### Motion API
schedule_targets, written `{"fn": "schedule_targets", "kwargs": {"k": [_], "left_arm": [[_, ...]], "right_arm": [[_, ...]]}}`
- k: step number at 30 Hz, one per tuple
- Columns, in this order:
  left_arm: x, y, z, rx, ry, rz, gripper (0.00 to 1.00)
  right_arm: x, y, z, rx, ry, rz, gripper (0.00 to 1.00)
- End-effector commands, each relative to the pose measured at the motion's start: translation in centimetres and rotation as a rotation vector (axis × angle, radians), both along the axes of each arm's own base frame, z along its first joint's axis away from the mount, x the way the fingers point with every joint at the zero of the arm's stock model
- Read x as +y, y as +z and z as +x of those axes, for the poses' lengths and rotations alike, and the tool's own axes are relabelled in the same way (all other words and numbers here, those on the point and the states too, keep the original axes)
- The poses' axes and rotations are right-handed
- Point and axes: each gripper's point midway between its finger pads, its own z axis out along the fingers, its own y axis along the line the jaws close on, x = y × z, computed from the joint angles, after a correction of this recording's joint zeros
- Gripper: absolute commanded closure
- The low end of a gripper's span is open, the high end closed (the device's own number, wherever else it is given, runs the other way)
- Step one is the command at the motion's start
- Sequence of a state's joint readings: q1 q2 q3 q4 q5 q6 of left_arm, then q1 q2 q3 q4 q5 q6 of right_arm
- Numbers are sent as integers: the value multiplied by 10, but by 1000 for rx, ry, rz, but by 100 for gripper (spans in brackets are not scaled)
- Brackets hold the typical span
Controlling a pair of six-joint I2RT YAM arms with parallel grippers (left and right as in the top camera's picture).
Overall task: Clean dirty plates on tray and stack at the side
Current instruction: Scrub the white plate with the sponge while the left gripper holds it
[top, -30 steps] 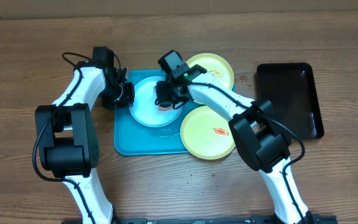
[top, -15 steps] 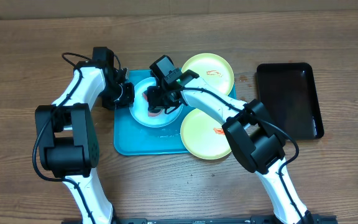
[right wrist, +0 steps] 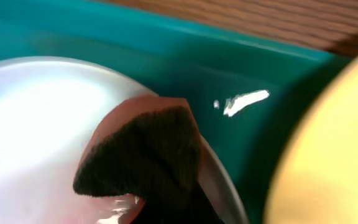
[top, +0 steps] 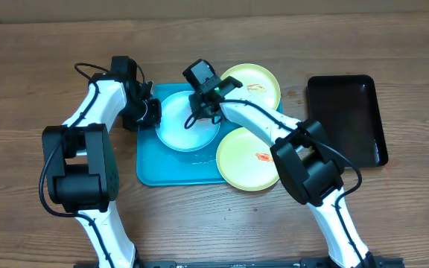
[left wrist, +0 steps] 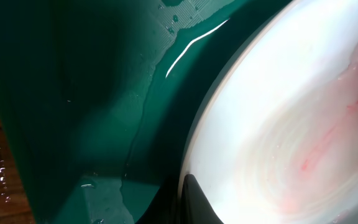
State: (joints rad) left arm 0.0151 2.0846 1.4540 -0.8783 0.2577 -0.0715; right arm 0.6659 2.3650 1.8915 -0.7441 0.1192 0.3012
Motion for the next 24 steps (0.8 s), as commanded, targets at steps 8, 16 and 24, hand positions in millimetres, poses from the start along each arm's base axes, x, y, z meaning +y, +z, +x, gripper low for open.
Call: {"fn": "schedule_targets", "kwargs": {"k": [8,16,24], "left_arm": [[12,-15,-17,90,5,73,96],[10,-14,-26,126,3,60,96],[-2,-12,-23,118,6,-8,96]], "right_arm": [[-2,-18,-48,187,90,-76,96],[46,-14,-105,411,220,142,96],[76,-12,-121,394,235,174,96]]}}
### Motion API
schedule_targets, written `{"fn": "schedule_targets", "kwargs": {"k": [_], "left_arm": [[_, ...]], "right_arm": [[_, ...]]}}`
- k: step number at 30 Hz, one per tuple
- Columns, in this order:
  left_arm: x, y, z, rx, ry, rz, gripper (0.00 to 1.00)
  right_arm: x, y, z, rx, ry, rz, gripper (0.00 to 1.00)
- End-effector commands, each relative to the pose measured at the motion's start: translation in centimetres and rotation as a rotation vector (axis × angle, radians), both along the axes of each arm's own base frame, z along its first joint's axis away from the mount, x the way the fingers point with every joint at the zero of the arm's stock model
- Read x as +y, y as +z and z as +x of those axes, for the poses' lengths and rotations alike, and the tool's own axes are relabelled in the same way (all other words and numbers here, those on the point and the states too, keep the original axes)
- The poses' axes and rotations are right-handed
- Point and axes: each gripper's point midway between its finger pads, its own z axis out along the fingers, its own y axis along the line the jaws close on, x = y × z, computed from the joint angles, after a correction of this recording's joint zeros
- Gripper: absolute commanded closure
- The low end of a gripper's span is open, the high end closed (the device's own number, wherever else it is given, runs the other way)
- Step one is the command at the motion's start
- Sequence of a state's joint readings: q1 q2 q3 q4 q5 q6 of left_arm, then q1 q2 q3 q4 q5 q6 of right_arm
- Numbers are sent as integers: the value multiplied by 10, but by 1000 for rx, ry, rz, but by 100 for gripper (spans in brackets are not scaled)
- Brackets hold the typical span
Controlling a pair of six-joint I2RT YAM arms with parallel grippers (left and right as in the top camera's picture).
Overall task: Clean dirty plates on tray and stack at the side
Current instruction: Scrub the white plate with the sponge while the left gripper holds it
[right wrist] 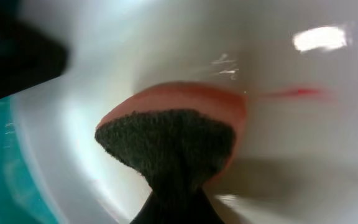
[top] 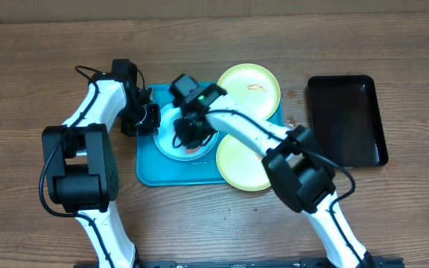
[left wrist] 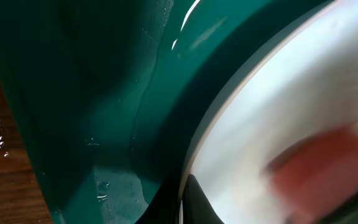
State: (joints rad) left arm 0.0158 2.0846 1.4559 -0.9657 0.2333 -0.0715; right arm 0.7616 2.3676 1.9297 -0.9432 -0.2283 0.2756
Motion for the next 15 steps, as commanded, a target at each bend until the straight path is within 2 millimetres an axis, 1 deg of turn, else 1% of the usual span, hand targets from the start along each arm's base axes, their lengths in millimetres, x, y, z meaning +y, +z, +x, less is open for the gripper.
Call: {"fn": "schedule_targets", "kwargs": {"k": [1,4,7,9,12,13,14,15], "left_arm": [[-6,-11,-3,32,15,-30,96],[-6,-11,-2,37,41,-30,96],[-6,-11,-2,39,47,-29,96],[-6,-11,-2,39,47,-29,96],[-5,-11,-2,39,47,-29,96],[-5,-11,-2,38,47,-29,96],[-5,-11,-2,36,46,-24,96],[-4,-11,-2,37,46,-22,96]], "right_arm": [[19,-12,-18,61,-12,31,96],[14,-14,-3,9,-70,4,96],[3,-14,25,-91,-118,-25,96],[-9,-13,45,-164,-158,-61,96],[-31,-10,76,-272,-228,-126,96],[-40,-9,84,-300,-250,-150,96],[-54,-8,95,-331,-273,-188,96],[-61,-8,98,-336,-281,-206,96]]}}
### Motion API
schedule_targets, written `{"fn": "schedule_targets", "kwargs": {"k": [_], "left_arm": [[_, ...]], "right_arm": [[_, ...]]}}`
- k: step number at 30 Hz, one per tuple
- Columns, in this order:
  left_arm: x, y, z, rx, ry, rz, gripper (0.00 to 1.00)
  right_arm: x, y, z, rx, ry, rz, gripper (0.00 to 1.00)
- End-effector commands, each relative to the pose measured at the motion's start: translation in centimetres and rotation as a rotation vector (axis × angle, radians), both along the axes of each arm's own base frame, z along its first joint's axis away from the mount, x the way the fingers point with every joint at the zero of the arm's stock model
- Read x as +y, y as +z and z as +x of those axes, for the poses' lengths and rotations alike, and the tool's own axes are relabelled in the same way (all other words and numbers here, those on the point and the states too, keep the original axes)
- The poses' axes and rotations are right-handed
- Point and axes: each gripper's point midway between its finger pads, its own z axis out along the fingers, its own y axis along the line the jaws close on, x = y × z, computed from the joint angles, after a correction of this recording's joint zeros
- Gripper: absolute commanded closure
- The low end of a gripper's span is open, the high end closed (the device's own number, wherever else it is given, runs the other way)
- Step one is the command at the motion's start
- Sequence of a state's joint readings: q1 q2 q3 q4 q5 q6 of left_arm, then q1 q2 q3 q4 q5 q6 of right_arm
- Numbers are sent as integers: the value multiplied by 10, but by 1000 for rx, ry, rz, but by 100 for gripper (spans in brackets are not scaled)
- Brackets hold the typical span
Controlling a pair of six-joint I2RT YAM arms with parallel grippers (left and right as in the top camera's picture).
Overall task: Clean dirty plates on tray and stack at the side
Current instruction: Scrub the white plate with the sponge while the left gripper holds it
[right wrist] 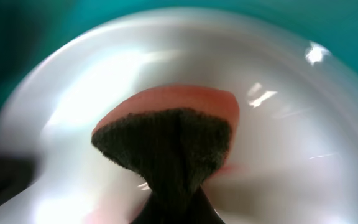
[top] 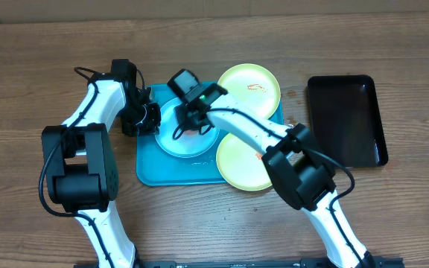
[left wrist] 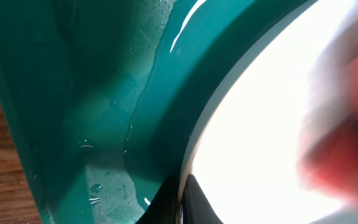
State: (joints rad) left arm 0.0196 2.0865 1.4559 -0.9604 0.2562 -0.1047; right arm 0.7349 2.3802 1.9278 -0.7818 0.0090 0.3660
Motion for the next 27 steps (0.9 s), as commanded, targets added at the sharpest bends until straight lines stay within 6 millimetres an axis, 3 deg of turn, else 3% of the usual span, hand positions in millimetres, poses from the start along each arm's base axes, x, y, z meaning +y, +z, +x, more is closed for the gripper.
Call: {"fn": "schedule_targets", "kwargs": {"k": [1,4,7,14,16,22,27], "left_arm": [[-2,-11,-4,36,9,1,96],[-1,-12,-5,42,9,3,95],[-1,-12,-4,38,9,4,96],[-1,-12,0,18,9,4,96],[-1,-12,3,9,10,3,96],[-1,-12,3,8,9,4,96],[-1,-12,3,6,9,4,96]], "right_arm": [[-51,-9,34,-88,-108,-158,96],[-63,-13,29,-54,-97,-196,96],[-67,-19,9,38,-61,-208,96],[-34,-24,-62,315,74,-89,96],[-28,-26,-72,331,94,-84,96],[-3,-38,-90,308,158,-55,96],[14,-38,-84,251,176,-6,96]]}}
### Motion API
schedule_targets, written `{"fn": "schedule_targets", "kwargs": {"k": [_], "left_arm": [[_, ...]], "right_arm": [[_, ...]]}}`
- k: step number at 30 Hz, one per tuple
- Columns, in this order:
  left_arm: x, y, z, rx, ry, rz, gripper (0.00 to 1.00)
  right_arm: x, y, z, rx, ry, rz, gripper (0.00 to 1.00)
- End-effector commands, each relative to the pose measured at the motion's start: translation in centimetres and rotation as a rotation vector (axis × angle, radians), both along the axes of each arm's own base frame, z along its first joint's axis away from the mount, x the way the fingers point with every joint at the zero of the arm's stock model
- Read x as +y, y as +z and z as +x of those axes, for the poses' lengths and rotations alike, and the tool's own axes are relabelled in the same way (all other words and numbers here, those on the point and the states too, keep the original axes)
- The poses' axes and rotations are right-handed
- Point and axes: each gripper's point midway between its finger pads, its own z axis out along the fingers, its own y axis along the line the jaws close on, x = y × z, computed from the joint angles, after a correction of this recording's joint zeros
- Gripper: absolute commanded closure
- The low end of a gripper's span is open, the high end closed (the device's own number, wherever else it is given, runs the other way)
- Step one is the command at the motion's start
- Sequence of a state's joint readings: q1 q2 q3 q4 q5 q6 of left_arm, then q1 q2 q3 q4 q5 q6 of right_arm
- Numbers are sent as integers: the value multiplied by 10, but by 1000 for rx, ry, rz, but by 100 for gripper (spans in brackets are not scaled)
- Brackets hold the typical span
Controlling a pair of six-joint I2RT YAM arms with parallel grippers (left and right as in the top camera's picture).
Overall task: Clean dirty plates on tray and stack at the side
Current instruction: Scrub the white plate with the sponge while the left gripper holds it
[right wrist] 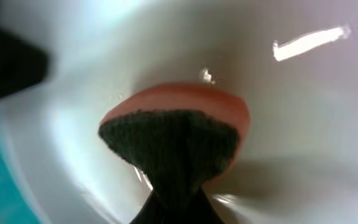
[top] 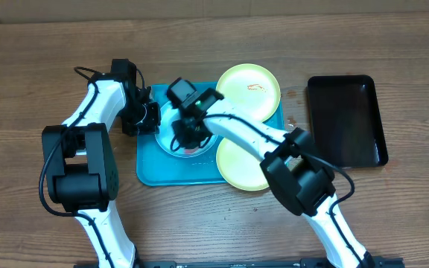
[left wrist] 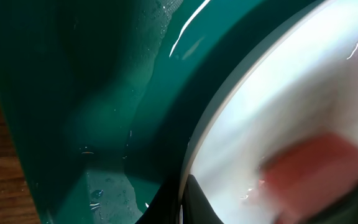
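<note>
A white plate (top: 198,141) lies in the teal tray (top: 155,167). My left gripper (top: 149,117) is shut on the plate's left rim (left wrist: 194,155), one finger above and one below the edge. My right gripper (top: 187,136) is shut on a sponge (right wrist: 176,134), red with a dark scrub face, which is pressed on the wet plate's near middle. In the left wrist view the sponge (left wrist: 316,171) is a red blur on the white surface. Two yellow-green plates sit right of the tray, one (top: 249,85) behind with a red smear, the other (top: 240,170) in front.
A black tray (top: 346,119) lies at the right on the wooden table (top: 36,67). Water beads and film sit on the teal tray floor (left wrist: 104,155). My right arm stretches over the front yellow-green plate.
My right gripper has carried the sponge from the far left part of the white plate toward its near middle. The left gripper holds the rim as before.
The sponge first rested at the white plate's far right rim, with red streaks on the plate. Then it was at the near middle beside a red streak, then at the far left, and now near the middle again. My left gripper stayed clamped on the rim.
</note>
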State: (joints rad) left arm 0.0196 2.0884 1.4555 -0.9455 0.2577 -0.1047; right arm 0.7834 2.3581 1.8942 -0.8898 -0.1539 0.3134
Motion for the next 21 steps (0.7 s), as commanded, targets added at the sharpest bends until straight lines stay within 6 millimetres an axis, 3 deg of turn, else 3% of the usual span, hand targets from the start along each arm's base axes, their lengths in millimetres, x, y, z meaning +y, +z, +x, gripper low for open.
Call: {"fn": "schedule_targets", "kwargs": {"k": [1,8,15,16,21], "left_arm": [[-1,-11,0,18,9,4,96],[-1,-11,0,18,9,5,96],[-1,-11,0,18,9,5,96],[-1,-11,0,17,9,6,96],[-1,-11,0,18,9,6,96]], "right_arm": [[3,-32,-18,55,28,-14,96],[2,-22,32,-31,-133,78,96],[-37,-20,82,-172,-289,1,96],[-52,-22,88,-193,-315,-50,96],[-75,-30,72,-125,-317,-148,96]]}}
